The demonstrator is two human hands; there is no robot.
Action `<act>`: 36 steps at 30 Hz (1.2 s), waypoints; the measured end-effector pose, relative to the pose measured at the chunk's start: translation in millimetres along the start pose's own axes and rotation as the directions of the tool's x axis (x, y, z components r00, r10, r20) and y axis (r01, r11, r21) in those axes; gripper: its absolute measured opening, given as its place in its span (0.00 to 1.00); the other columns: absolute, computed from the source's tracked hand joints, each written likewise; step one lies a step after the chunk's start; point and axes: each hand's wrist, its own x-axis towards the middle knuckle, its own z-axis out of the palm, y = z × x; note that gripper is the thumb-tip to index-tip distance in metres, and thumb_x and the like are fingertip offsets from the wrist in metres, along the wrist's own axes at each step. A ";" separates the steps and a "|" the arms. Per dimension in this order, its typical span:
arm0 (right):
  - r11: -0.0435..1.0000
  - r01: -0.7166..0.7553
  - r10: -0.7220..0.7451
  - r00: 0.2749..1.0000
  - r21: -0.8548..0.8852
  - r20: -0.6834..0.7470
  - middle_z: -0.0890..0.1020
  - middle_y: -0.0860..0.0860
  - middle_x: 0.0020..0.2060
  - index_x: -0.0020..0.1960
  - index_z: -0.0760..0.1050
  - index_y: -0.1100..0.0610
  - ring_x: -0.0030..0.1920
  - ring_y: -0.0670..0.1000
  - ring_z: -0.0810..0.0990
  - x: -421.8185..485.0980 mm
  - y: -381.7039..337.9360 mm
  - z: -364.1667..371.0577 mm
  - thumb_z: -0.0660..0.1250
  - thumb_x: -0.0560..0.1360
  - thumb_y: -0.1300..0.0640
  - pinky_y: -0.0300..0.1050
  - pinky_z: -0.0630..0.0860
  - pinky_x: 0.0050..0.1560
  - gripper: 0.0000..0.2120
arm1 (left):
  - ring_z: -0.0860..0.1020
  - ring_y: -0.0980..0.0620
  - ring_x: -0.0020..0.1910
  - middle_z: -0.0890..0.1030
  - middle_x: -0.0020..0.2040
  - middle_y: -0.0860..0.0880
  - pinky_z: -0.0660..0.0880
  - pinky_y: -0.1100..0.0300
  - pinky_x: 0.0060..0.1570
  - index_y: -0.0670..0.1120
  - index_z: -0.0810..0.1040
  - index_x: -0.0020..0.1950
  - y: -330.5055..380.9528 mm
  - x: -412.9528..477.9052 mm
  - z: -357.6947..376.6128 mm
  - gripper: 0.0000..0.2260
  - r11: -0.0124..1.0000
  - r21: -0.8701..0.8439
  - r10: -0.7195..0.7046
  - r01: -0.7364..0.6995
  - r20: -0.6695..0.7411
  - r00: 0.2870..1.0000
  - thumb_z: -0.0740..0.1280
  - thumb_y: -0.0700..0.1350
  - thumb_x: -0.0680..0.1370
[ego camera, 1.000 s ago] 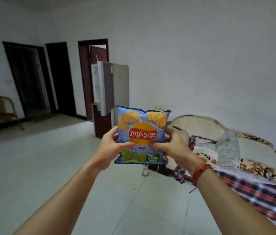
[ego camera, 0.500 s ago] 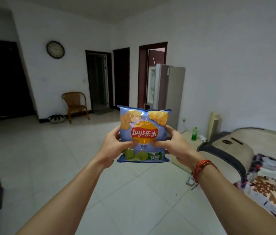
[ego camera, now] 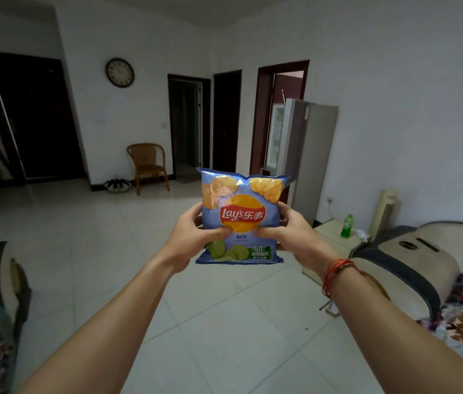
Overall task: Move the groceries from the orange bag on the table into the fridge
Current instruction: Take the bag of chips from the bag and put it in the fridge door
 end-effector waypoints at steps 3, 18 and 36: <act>1.000 -0.014 0.014 1.000 0.003 0.007 0.86 0.49 0.53 0.61 0.74 0.45 0.48 0.50 0.87 16.3 11.0 -2.9 0.77 0.72 0.64 0.46 0.83 0.42 0.25 | 0.84 0.47 0.51 0.84 0.54 0.48 0.81 0.55 0.42 0.49 0.76 0.62 -9.3 12.5 -2.4 0.23 1.000 0.009 -0.009 0.009 -0.013 1.000 0.77 0.37 0.70; 0.999 -0.046 0.046 0.999 -0.005 0.021 0.86 0.49 0.54 0.68 0.72 0.50 0.48 0.49 0.87 217.5 69.1 6.0 0.76 0.72 0.64 0.44 0.83 0.41 0.28 | 0.84 0.50 0.51 0.85 0.52 0.50 0.82 0.55 0.44 0.50 0.77 0.61 -90.9 196.0 -71.8 0.23 1.000 0.015 -0.007 0.008 -0.052 0.999 0.78 0.38 0.69; 0.998 -0.064 0.064 0.998 -0.024 -0.020 0.86 0.49 0.55 0.66 0.75 0.48 0.53 0.50 0.87 541.6 126.7 3.0 0.79 0.70 0.64 0.49 0.84 0.48 0.28 | 0.84 0.49 0.50 0.86 0.50 0.49 0.81 0.56 0.43 0.48 0.79 0.58 -180.8 502.8 -172.5 0.22 0.999 0.022 -0.047 0.047 -0.028 0.999 0.78 0.36 0.67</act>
